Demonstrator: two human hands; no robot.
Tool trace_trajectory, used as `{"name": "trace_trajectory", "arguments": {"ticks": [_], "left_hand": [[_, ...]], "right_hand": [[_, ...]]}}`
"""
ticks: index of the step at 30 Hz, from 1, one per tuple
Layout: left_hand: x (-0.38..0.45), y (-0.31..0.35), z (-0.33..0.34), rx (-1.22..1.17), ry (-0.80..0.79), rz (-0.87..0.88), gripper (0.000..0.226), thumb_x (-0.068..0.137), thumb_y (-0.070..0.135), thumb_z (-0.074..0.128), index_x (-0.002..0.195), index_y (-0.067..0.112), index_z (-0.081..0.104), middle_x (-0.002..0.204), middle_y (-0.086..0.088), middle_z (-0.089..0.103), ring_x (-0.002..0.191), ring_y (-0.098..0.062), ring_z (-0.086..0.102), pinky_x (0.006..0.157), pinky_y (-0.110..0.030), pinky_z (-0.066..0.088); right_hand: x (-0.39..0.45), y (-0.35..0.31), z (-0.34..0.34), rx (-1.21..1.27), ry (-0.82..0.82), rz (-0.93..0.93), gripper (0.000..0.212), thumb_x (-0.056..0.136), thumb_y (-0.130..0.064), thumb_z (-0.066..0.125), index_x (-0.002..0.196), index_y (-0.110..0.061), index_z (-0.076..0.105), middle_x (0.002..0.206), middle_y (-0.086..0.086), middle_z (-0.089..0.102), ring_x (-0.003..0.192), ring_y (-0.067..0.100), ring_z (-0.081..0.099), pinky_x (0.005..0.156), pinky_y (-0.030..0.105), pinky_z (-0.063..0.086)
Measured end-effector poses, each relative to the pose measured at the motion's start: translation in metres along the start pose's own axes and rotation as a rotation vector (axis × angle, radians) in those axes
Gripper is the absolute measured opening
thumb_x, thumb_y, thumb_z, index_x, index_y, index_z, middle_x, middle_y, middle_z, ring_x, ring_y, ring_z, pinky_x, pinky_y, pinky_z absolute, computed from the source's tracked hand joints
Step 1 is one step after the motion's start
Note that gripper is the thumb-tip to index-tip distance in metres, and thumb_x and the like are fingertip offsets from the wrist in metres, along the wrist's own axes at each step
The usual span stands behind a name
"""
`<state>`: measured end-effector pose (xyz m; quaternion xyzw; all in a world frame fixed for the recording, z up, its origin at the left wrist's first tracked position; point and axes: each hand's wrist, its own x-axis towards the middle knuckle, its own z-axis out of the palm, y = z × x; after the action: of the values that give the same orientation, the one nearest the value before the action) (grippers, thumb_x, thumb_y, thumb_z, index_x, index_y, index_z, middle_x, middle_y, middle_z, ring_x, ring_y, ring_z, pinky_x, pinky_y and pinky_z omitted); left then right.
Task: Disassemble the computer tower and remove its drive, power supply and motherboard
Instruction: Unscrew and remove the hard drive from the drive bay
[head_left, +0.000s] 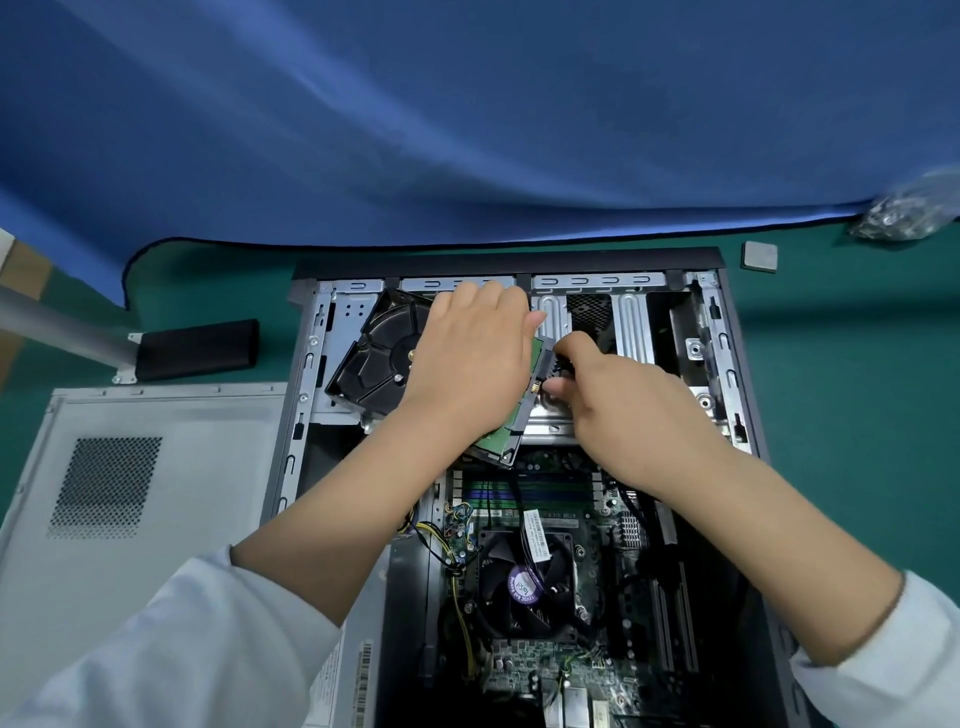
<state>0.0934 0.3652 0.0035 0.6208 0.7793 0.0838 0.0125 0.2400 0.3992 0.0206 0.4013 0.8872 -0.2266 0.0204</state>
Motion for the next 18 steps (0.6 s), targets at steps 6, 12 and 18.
{"name": "trace_trajectory", "arguments": {"ticks": [6, 12, 18], "left_hand": [[0.000, 0.002, -0.001, 0.021, -0.007, -0.008, 0.026, 0.103, 0.034, 0.025, 0.090, 0.019, 0.043, 0.094, -0.003, 0.051, 0.089, -0.022, 0.039, 0.080, -0.031, 0.023], [0.000, 0.001, -0.002, 0.004, -0.023, -0.004, 0.023, 0.103, 0.035, 0.025, 0.088, 0.021, 0.036, 0.087, 0.003, 0.037, 0.084, -0.018, 0.031, 0.080, -0.030, 0.022], [-0.001, 0.002, -0.001, 0.014, 0.000, -0.009, 0.027, 0.103, 0.034, 0.026, 0.090, 0.018, 0.043, 0.092, -0.003, 0.050, 0.085, -0.020, 0.033, 0.080, -0.031, 0.024]], "right_hand": [[-0.003, -0.003, 0.006, -0.201, 0.057, -0.047, 0.013, 0.099, -0.031, 0.037, 0.097, -0.019, 0.034, 0.055, -0.011, 0.030, 0.041, 0.008, 0.027, 0.041, 0.028, 0.013], [-0.001, -0.002, 0.004, -0.156, 0.072, 0.005, 0.013, 0.095, -0.027, 0.043, 0.106, -0.021, 0.038, 0.072, -0.006, 0.058, 0.043, 0.010, 0.026, 0.042, 0.027, 0.014], [-0.008, -0.008, 0.011, -0.231, 0.102, 0.010, 0.013, 0.095, -0.025, 0.044, 0.094, -0.020, 0.033, 0.053, -0.010, 0.026, 0.040, 0.008, 0.023, 0.042, 0.028, 0.010]]}}
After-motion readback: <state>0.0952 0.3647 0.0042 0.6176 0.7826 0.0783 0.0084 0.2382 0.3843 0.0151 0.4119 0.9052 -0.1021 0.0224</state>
